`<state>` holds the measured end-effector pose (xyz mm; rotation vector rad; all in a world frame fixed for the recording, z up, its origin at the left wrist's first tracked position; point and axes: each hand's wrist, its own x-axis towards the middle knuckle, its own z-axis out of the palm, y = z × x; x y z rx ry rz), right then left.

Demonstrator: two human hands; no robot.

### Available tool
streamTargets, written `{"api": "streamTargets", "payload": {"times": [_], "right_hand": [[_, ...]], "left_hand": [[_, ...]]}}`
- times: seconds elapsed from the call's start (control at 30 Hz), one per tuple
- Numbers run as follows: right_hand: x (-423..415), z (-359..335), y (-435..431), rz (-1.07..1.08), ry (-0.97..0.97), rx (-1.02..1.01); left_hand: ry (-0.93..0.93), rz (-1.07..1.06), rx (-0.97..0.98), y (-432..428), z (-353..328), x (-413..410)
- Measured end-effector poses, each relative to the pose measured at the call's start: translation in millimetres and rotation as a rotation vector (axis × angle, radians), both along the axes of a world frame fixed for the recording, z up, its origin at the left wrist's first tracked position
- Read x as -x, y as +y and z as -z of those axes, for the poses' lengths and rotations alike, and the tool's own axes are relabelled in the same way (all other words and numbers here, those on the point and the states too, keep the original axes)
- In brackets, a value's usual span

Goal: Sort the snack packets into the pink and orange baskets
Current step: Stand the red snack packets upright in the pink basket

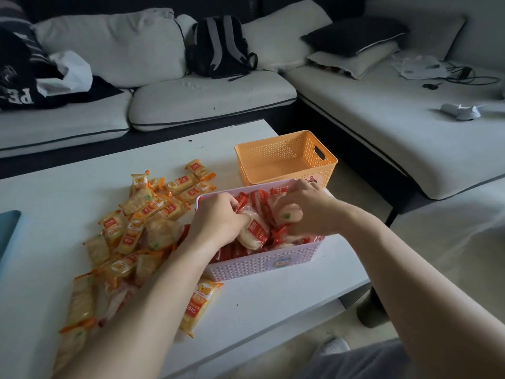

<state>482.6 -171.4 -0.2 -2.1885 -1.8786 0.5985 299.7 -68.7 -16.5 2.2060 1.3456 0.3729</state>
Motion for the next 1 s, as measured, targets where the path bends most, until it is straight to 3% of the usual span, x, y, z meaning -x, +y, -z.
{"api": "streamTargets", "payload": {"times": [0.13,0.3,0.5,0.87,1.0], "right_hand": [[10.9,4.8,-7.6,-0.030,-0.197,0.151],[10.4,10.9,-4.9,-0.078,-0.167,0.180],[14.0,10.4,3.0,-0.119,-0.301,0.117],[9.2,27.0,2.2,-0.072,-0.140,-0.038],[-4.7,17.6,0.7,-0.064,0.039,-0.111]], "left_hand": [[-0.004,-0.009,-0.112,-9.6,0.7,-2.2],[0.001,0.009,-0.097,-9.1,6.7,-2.1],[-0.016,0.002,-0.096,-8.0,5.5,-0.8],[-0.043,-0.035,-0.196,-18.0,1.3,-1.2],[-0.041,-0.034,-0.211,-20.3,1.8,0.3]]}}
